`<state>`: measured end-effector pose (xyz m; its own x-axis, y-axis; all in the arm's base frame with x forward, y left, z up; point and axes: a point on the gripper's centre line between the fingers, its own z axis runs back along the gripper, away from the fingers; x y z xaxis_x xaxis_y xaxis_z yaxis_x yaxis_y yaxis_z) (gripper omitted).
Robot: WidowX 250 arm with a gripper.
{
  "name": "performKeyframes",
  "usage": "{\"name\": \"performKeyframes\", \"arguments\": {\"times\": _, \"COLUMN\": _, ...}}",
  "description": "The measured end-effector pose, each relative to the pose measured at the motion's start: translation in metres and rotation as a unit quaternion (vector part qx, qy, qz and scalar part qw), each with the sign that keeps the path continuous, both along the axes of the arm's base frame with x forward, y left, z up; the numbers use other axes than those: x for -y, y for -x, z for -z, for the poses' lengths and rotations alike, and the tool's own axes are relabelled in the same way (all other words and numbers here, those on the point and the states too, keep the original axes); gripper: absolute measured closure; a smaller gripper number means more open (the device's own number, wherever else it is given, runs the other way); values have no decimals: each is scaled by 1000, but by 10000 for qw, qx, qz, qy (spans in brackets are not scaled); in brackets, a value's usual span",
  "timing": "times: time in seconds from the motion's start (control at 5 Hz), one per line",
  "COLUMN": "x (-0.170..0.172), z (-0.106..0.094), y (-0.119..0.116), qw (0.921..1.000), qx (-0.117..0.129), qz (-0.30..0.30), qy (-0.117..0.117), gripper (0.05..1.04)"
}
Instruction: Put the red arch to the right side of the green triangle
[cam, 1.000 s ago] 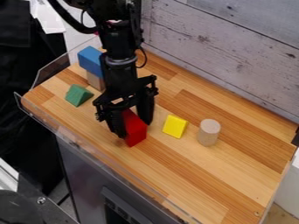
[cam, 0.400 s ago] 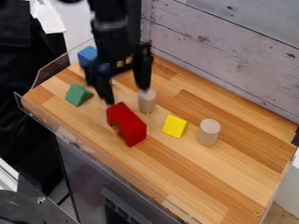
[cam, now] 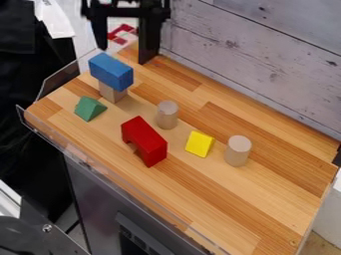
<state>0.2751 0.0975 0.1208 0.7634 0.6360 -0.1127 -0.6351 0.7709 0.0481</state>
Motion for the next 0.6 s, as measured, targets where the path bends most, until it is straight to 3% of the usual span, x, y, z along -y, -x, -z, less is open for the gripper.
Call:
{"name": "performKeyframes", "arguments": {"times": 0.2, "x": -6, "z": -1, "y": 5, "qw": 9919, "qx": -437, "qz": 1194, "qy": 64, "gripper": 83}}
{"name": "performKeyframes", "arguments": {"times": 0.4, "x": -5, "z": 8, "y": 11, "qw": 9753, "qx": -330, "qz": 2120, "qy": 531, "gripper": 83}}
{"name": "performKeyframes", "arguments": {"times": 0.6, "x": -8, "z": 14, "y": 21, "qw": 9638, "qx": -180, "qz": 2593, "qy": 588, "gripper": 83}}
